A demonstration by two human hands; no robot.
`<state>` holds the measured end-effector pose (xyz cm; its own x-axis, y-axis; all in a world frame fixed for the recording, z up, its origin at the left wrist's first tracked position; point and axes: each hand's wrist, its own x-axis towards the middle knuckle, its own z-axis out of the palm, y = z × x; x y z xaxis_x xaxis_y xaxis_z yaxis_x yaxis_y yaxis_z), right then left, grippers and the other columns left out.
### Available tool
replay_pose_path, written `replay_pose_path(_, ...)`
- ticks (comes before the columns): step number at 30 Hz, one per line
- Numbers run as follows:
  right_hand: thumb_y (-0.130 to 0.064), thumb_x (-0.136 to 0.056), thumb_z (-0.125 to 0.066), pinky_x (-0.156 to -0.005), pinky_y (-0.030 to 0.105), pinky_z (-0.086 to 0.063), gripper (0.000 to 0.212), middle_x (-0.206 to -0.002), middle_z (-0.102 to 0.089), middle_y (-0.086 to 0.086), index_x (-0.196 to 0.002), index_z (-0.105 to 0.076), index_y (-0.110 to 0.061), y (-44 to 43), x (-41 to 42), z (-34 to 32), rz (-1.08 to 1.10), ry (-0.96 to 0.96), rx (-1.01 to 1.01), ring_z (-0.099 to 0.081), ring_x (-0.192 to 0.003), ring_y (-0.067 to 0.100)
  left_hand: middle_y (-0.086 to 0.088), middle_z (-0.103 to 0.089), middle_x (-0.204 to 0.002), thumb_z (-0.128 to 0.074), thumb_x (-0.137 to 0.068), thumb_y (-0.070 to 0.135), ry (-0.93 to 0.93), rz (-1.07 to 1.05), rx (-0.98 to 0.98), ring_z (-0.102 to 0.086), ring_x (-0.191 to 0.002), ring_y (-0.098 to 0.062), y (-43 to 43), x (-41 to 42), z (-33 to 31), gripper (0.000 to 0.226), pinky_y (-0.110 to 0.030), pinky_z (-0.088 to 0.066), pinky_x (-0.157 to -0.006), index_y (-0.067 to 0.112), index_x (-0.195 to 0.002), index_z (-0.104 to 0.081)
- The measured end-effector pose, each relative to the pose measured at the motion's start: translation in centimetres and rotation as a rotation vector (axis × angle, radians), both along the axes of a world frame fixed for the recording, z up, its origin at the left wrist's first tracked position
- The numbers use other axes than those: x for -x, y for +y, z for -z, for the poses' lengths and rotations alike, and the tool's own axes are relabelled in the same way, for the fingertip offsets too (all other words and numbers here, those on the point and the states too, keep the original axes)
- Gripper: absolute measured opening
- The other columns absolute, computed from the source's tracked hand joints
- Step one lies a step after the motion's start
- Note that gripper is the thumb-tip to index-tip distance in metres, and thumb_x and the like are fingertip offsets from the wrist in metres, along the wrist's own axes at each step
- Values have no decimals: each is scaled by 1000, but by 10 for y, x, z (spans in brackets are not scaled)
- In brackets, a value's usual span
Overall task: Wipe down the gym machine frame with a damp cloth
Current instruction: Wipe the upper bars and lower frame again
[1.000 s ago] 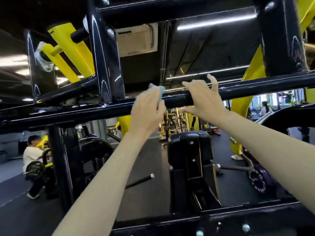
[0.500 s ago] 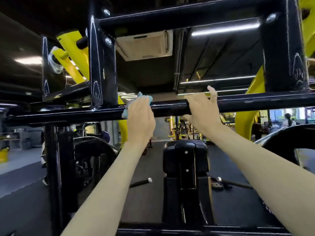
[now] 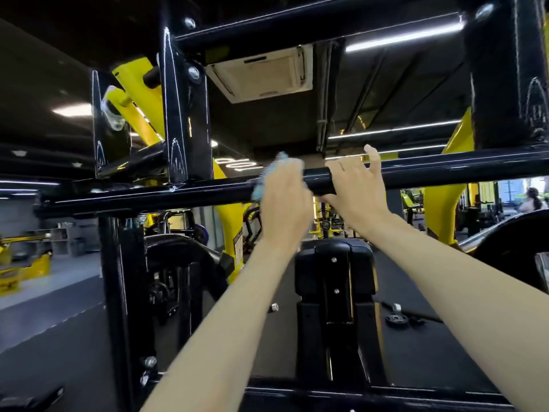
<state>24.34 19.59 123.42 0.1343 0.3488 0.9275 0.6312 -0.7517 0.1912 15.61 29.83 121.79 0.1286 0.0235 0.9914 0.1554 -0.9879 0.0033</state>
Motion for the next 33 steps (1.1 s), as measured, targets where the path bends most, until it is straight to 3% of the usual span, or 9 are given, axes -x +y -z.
replay_pose_path(4, -44, -85, -67, -111, 41, 4, 47, -112, -62, 2, -121, -57, -15, 0, 3, -1, 16, 24, 2, -54, -114, 23, -9, -55, -128, -35, -97, 13, 178, -22, -240, -49, -120, -20, 36, 26, 4, 42, -33, -34, -110, 3, -135, -47)
replay_pose_path(6, -46, -85, -67, -111, 41, 4, 49, -113, -61, 2, -121, -56, -15, 1, 6, 0, 26, 45, 17, -53, -115, 23, -8, -52, -131, -37, -100, 11, 137, -132, -151, -47, -123, -21, 68, 42, 12, 41, -39, -35, -110, 4, -139, -42)
replay_pose_path(9, -48, -85, -66, -110, 40, 5, 49, -113, -61, 1, -121, -55, -16, 1, 8, 0, 35, 50, 10, -53, -116, 22, -14, -38, -148, -41, -97, 8, 30, -200, 33, -29, -141, -25, 51, 25, 21, 48, -42, -22, -119, 1, -145, -33)
replay_pose_path(12, -46, -86, -66, -110, 40, 5, 47, -112, -63, 1, -120, -56, -16, -1, 10, -1, 50, 59, 17, -54, -114, 22, -17, -37, -149, -37, -90, 5, 83, -115, -119, -28, -143, -29, 19, 4, 24, 56, -44, -24, -118, 0, -145, -34)
replay_pose_path(16, -47, -85, -66, -111, 40, 6, 48, -111, -63, 0, -120, -56, -17, -1, 12, -2, 60, 58, 23, -55, -114, 22, -20, -37, -149, -42, -89, 1, 222, -246, -372, -32, -141, -30, 69, 36, 19, 57, -44, -29, -116, -2, -145, -33)
replay_pose_path(20, -49, -85, -65, -110, 41, 5, 49, -112, -62, -1, -121, -55, -18, 1, 12, -2, 87, 75, 39, -55, -114, 21, -20, -35, -150, -46, -85, -4, 106, -275, -147, -29, -142, -32, 62, 32, 23, 62, -45, -24, -117, -2, -145, -32)
replay_pose_path(24, -47, -86, -64, -111, 40, 5, 48, -113, -62, 0, -122, -54, -17, 0, 13, -2, 84, 81, 42, -54, -114, 21, -22, -39, -147, -24, -87, 0, 126, -163, -238, -34, -140, -34, 17, 3, 20, 57, -48, -30, -114, -4, -143, -36)
replay_pose_path(28, -50, -84, -66, -111, 40, 4, 49, -110, -63, -1, -119, -56, -17, -1, 13, -2, 91, 51, 33, -56, -113, 21, -21, -34, -150, -34, -82, -6, 225, -248, -373, -30, -141, -34, 56, 39, 26, 63, -47, -27, -115, -2, -145, -33)
replay_pose_path(33, -47, -86, -65, -110, 39, 6, 47, -114, -61, 0, -120, -55, -16, 0, 12, -2, 40, 47, 33, -53, -116, 21, -22, -33, -151, -25, -77, -6, 36, -205, -103, -26, -143, -35, 37, 17, 31, 68, -46, -16, -116, -4, -145, -32)
